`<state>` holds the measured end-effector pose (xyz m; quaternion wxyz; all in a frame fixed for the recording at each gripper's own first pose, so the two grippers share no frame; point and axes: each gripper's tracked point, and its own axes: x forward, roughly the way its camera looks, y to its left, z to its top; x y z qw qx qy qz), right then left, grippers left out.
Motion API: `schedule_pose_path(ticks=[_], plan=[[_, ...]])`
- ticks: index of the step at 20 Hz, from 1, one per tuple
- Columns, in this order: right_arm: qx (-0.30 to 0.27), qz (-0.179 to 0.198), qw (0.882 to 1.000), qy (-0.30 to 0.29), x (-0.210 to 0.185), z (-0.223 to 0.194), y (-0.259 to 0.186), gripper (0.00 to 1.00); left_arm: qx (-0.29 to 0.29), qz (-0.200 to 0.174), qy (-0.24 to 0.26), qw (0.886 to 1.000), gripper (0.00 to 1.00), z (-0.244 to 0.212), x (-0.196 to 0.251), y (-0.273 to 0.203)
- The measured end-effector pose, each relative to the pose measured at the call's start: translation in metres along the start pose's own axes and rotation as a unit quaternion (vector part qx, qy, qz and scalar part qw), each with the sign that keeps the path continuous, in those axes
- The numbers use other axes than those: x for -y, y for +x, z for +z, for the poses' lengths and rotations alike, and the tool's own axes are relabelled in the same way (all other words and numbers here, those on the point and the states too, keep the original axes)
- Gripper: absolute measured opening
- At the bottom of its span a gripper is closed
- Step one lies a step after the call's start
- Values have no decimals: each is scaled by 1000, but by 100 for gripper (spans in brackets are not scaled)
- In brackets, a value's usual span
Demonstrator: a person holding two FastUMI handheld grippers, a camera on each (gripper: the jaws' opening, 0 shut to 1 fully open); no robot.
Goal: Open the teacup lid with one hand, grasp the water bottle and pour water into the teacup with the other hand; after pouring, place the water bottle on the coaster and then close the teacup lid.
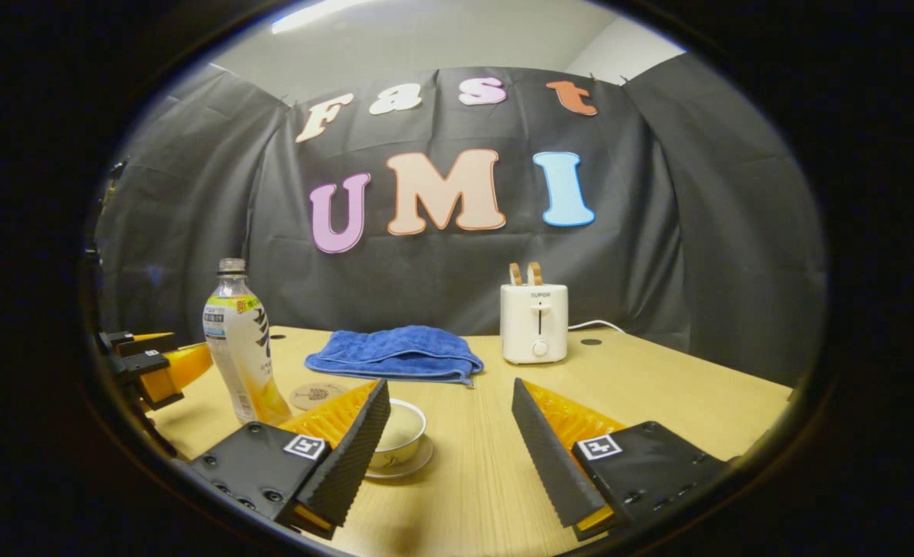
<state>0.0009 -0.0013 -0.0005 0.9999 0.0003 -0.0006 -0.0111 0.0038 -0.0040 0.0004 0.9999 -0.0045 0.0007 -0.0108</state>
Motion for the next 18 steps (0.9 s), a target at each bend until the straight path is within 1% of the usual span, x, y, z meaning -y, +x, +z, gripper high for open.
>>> schedule_pose_path(ticks=[6, 9, 10, 11, 13, 18], plan=[[-1, -3, 1000, 0, 0, 1, 0, 100, 0, 0, -1, 1000, 95, 0, 0, -1], [-1, 5, 1000, 0, -2, 1, 0, 100, 0, -2, -1, 1000, 92, 0, 0, 1], [-1, 13, 1000, 0, -4, 0, 0, 100, 0, -2, -1, 1000, 94, 0, 0, 0], [-4, 23, 1000, 0, -6, 0, 1, 100, 0, -2, -2, 1000, 94, 0, 1, 0], [-12, 31, 999, -6, -10, -3, 2, 100, 0, -2, -2, 1000, 94, -1, 1, 0], [-20, 58, 998, -20, -28, 6, 11, 99, -1, -2, -2, 1000, 94, -1, 1, 0]])
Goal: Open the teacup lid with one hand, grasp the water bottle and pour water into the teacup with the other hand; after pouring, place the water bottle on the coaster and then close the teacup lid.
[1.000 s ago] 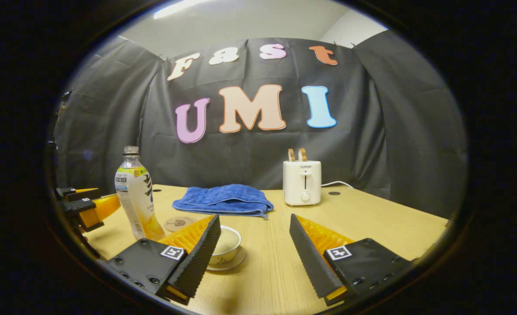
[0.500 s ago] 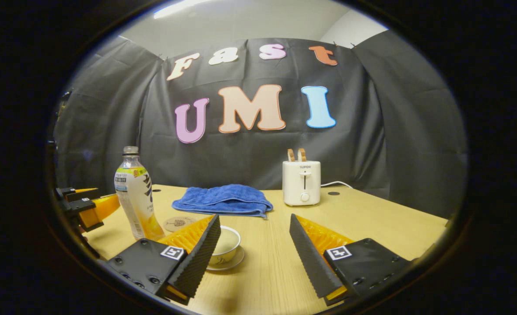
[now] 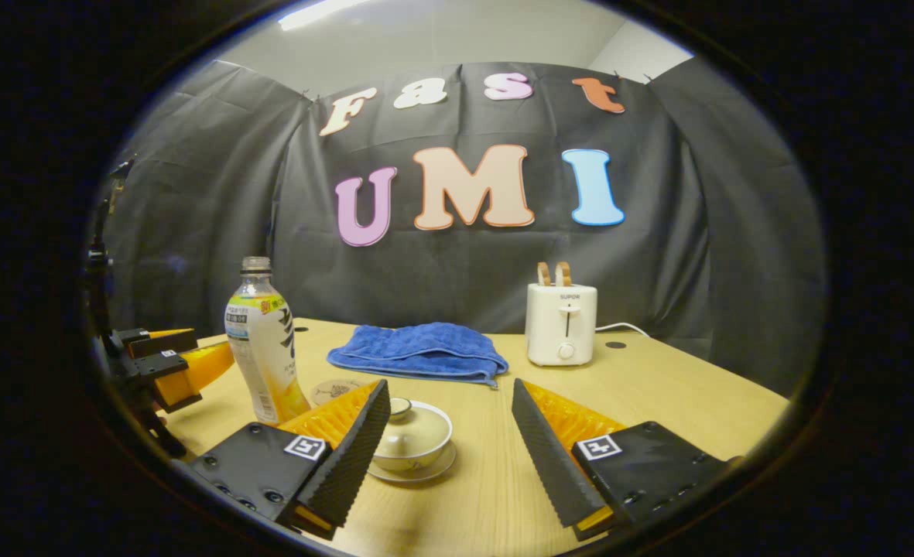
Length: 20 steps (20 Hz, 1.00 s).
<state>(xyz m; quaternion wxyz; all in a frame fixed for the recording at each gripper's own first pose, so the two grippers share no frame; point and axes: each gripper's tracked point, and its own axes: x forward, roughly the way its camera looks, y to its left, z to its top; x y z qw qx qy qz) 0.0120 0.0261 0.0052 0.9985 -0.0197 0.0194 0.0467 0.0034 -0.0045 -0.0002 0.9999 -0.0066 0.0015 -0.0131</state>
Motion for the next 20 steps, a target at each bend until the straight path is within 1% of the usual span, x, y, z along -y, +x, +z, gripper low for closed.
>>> schedule_pose_path(ticks=[2, 3, 5, 11, 15, 18, 19, 20], plan=[[-16, 13, 1000, 2, -6, -2, 6, 97, 0, 1, 0, 1000, 94, 0, -1, -1], [-24, 17, 1000, 5, -10, -4, 9, 100, 0, 2, 0, 1000, 95, -1, -1, 0], [-32, 23, 999, 7, -13, -4, 13, 100, 0, 2, 0, 1000, 94, -1, -1, 0], [-56, 48, 997, -20, -34, -17, 25, 100, 1, 2, 1, 1000, 95, 0, 0, 0], [-70, 52, 996, -29, -39, -27, 29, 99, 1, 2, 1, 1000, 94, 0, -1, -1], [-78, 49, 995, -36, -38, -32, 33, 79, 1, 2, 1, 1000, 94, 0, 0, 0], [-80, 50, 995, -38, -40, -33, 33, 79, 1, 2, 1, 1000, 94, 0, -1, 0], [-83, 51, 994, -41, -40, -35, 32, 82, 1, 2, 2, 1000, 94, 0, 0, -1]])
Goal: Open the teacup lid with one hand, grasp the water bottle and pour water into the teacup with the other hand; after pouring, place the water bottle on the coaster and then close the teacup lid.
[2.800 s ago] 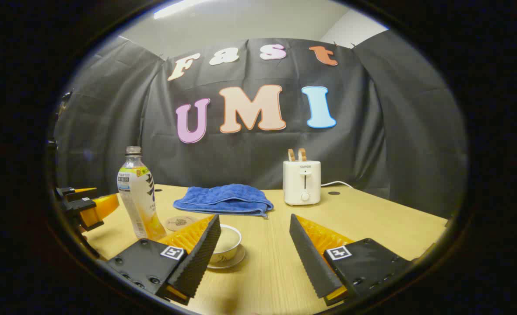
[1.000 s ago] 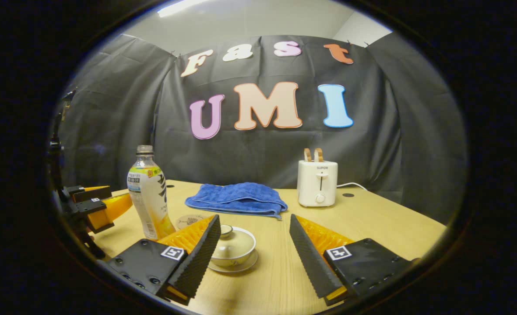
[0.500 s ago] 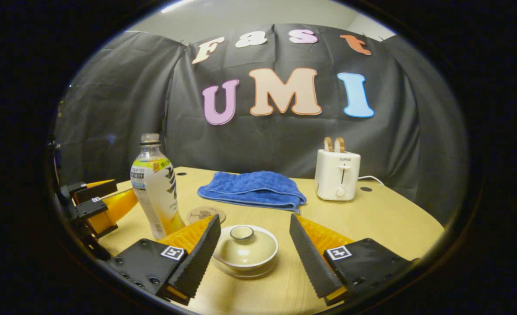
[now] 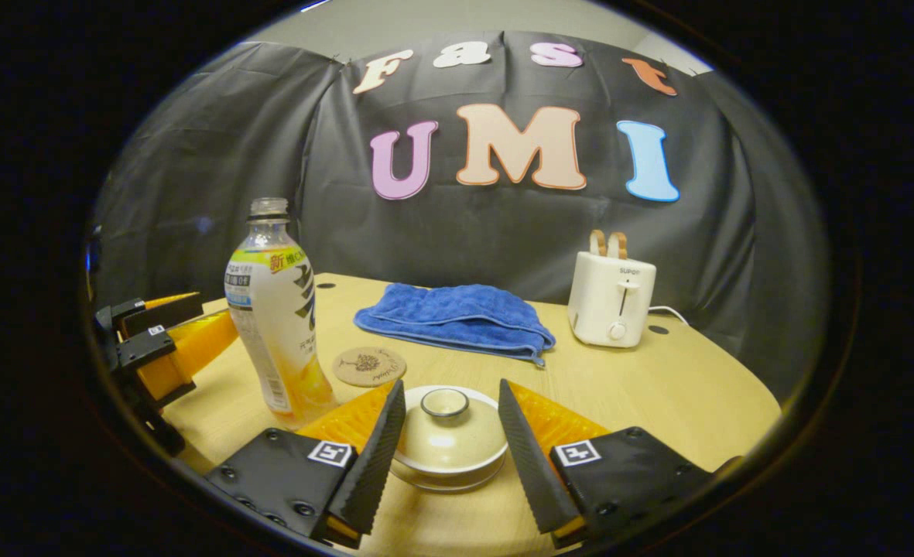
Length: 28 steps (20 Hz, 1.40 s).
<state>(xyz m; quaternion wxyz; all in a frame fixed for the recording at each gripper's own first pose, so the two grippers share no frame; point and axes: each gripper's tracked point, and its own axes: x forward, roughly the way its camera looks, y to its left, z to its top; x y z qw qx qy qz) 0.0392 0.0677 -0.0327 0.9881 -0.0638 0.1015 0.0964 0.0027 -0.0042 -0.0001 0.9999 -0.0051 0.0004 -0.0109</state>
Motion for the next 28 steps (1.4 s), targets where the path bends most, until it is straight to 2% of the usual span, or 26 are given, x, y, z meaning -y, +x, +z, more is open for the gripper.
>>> schedule_pose_path(ticks=[10, 11, 12, 17, 23, 28], plan=[[8, -4, 1000, -23, -5, 5, 3, 35, -1, 0, -1, 1000, 94, 0, 1, 0], [9, -4, 1000, -25, -5, 5, 5, 33, -1, 0, -1, 1000, 92, 0, 0, 0], [6, 0, 1000, -28, -6, 4, 3, 30, -1, 0, -1, 1000, 95, 1, 0, 0], [6, 8, 1000, -19, -6, 6, 3, 31, -4, 18, 1, 1000, 95, -1, -7, 0], [28, 6, 1000, -5, 0, 27, -1, 30, -7, 18, 3, 1000, 95, -2, -5, 0], [53, 16, 998, 8, 0, 47, -16, 31, -5, -17, 4, 1000, 94, -1, 6, 0]])
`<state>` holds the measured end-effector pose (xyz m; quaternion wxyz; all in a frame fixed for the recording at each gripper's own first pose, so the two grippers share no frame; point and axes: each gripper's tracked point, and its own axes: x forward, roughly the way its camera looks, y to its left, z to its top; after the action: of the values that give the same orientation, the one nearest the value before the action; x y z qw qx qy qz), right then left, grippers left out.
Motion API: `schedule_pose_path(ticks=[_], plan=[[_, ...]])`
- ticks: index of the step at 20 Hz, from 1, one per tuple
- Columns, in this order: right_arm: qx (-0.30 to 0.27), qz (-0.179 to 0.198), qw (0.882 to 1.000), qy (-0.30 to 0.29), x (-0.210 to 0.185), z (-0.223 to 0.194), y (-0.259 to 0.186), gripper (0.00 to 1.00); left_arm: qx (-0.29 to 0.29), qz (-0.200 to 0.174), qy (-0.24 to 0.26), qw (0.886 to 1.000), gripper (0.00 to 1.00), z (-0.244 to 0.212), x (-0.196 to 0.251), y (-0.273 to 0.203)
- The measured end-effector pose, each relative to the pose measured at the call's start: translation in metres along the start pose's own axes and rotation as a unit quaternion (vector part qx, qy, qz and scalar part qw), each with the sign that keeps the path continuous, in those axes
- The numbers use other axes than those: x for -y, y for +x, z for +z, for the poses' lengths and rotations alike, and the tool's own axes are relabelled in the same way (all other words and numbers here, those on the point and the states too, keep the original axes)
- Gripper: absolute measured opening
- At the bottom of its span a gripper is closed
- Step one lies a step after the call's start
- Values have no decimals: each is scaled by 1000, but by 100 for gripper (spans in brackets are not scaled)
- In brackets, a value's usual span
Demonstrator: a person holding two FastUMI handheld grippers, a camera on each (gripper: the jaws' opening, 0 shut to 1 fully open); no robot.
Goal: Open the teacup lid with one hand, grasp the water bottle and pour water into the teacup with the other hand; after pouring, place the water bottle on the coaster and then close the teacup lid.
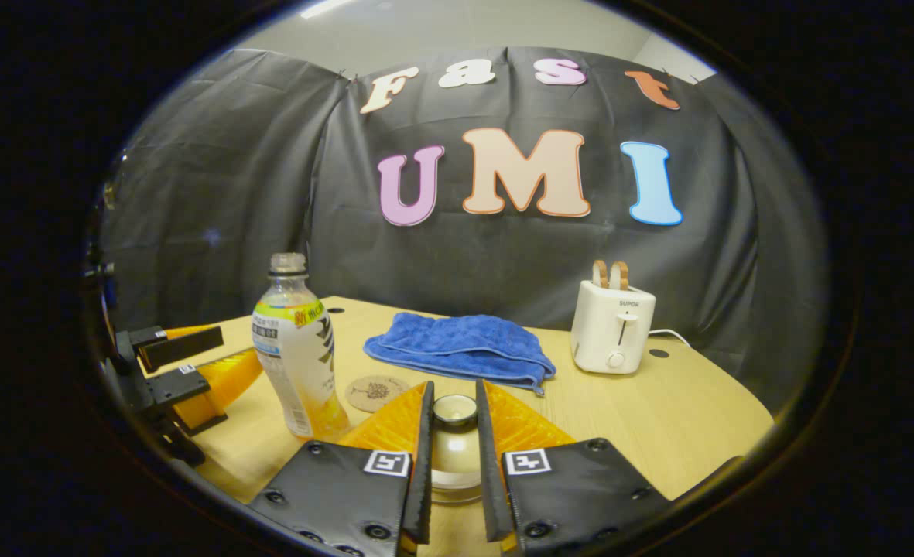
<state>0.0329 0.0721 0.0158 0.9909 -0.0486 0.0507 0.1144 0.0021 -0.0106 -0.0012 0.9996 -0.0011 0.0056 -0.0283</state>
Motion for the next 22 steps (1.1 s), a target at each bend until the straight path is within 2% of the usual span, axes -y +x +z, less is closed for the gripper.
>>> schedule_pose_path(ticks=[6, 13, 22], plan=[[15, -10, 1000, 11, 18, 13, -12, 30, -17, -59, -6, 998, 94, -5, 24, -17], [27, -18, 999, 23, 33, 19, -25, 30, -34, -150, -21, 988, 94, -6, 75, -26], [43, -33, 998, 33, 55, 29, -37, 30, -55, -173, -26, 983, 94, -11, 99, -7]])
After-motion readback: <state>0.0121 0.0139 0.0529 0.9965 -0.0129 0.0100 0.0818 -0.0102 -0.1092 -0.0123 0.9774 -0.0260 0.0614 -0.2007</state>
